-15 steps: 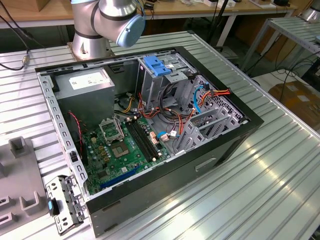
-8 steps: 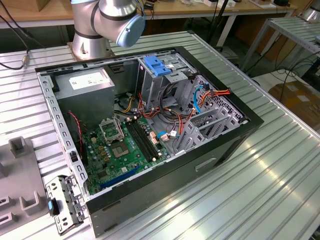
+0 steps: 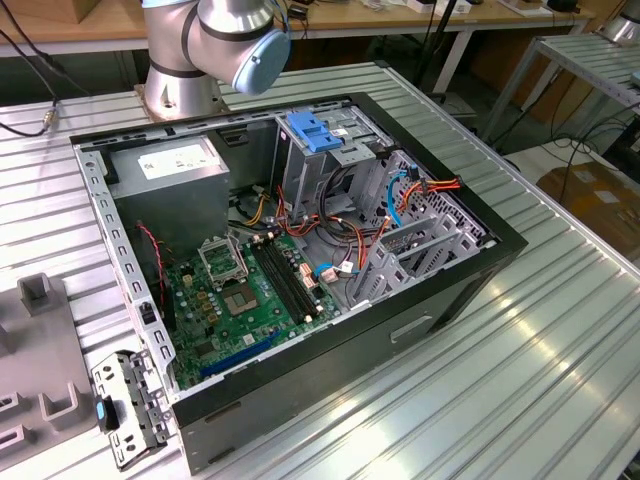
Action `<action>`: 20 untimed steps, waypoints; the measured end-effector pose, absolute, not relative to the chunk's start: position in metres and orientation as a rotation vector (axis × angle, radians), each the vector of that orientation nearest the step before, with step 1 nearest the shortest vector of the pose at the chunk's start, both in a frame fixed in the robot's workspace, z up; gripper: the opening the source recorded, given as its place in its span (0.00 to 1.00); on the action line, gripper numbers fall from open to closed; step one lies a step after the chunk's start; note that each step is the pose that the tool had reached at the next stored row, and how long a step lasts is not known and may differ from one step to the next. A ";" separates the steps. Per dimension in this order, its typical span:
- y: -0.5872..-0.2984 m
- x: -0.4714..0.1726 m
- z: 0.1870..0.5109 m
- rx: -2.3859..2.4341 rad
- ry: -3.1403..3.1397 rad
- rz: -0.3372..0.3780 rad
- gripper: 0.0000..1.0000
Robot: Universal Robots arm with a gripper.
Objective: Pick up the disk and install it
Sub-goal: 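Pick up the disk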
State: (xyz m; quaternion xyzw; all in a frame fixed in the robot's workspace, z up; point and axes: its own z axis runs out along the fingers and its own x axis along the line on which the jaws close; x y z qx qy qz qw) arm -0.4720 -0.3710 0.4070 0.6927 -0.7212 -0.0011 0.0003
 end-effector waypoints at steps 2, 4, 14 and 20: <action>-0.371 -0.472 0.409 2.176 -2.265 -0.003 0.37; -0.371 -0.472 0.411 2.176 -2.265 -0.003 0.37; -0.371 -0.472 0.419 2.176 -2.265 -0.003 0.37; -0.371 -0.472 0.427 2.176 -2.265 -0.003 0.37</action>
